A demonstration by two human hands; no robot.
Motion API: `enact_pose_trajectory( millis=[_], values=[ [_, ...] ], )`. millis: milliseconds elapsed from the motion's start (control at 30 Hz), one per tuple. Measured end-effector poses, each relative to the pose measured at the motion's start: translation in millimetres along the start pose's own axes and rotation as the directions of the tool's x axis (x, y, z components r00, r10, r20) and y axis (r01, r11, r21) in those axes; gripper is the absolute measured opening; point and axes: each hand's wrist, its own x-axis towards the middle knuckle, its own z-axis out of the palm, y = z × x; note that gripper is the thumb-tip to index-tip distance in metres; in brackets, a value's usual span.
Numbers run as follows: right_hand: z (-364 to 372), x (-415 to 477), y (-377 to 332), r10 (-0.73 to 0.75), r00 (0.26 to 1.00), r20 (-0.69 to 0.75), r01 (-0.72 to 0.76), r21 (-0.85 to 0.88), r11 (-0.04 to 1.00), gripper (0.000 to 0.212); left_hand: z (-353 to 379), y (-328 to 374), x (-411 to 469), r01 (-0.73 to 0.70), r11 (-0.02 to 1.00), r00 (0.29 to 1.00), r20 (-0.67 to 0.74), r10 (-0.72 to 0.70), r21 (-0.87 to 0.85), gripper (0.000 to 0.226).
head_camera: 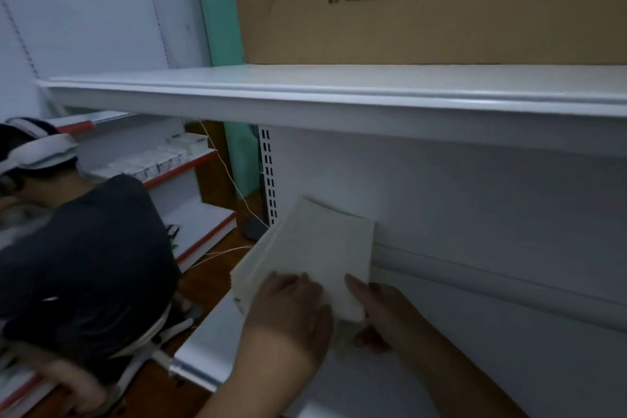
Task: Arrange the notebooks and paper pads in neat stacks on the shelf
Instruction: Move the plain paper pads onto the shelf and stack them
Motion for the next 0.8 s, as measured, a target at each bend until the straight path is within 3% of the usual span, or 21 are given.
enact_pose_trajectory(
  millis=[67,133,233,267,300,367,433,533,633,700,733,800],
  values=[
    [0.9,1.9,-3.5,0.019,0.999,-0.049,-0.021,-0.037,0.999,0.035,2.7,-9.8,-8.3,-0.084,0.987,0.989,-0.133,0.065,-0.138,0.026],
    [-9.8,-3.2,-5.0,-0.012,0.994,-0.112,0.006,-0.055,0.998,0.03,-1.8,-26.7,-9.5,-0.058,0.97,0.982,-0.188,0.013,-0.236,0.028],
    [-23.4,-19.9,-8.1,-0.102,0.975,-0.196,0.119,0.073,0.99,0.015,-24.9,-42.1,-5.6,0.21,0.885,0.944,-0.151,-0.295,-0.416,0.025],
    [-23.5,-25.9,-8.6,-0.126,0.971,-0.201,0.153,0.125,0.98,0.013,-31.9,-44.4,-2.4,0.312,0.765,0.916,-0.034,-0.399,-0.564,0.025],
    [-19.9,-31.4,-10.2,-0.144,0.968,-0.206,0.179,0.165,0.97,0.013,-37.3,-46.8,2.0,0.4,0.556,0.885,0.15,-0.44,-0.729,0.025],
    [-7.8,-37.3,-15.6,-0.203,0.95,-0.236,0.243,0.155,0.958,0.011,-47.9,-52.4,8.8,0.508,0.165,0.843,0.448,-0.298,-0.845,0.03],
    [6.8,-38.6,-22.9,-0.29,0.932,-0.219,0.317,0.102,0.943,0.003,-54.1,-61.1,12.0,0.516,-0.017,0.839,0.51,-0.19,-0.856,0.04],
    [24.9,-30.9,-28.0,-0.35,0.928,-0.129,0.352,-0.002,0.936,0.013,-49.6,-77.3,8.7,0.484,-0.033,0.843,0.476,-0.251,-0.875,0.046],
    [28.8,-3.2,-26.8,-0.337,0.892,-0.302,0.287,-0.198,0.937,0.009,-45.8,-87.6,2.1,0.452,-0.015,0.845,0.434,-0.312,-0.892,0.047],
    [25.4,18.0,-20.9,-0.281,0.881,-0.38,0.155,-0.329,0.932,0.048,-44.3,-94.0,-1.5,0.425,0.035,0.855,0.389,-0.343,-0.904,0.045],
    [24.6,24.8,-16.8,-0.216,0.916,-0.338,0.101,-0.326,0.94,0.062,-44.1,-96.6,-3.4,0.421,0.043,0.852,0.379,-0.361,-0.906,0.045],
    [23.0,29.7,-9.8,-0.113,0.973,-0.202,0.05,-0.293,0.955,0.055,-47.4,-101.6,-6.5,0.411,0.031,0.85,0.371,-0.373,-0.911,0.05]
  ],
)
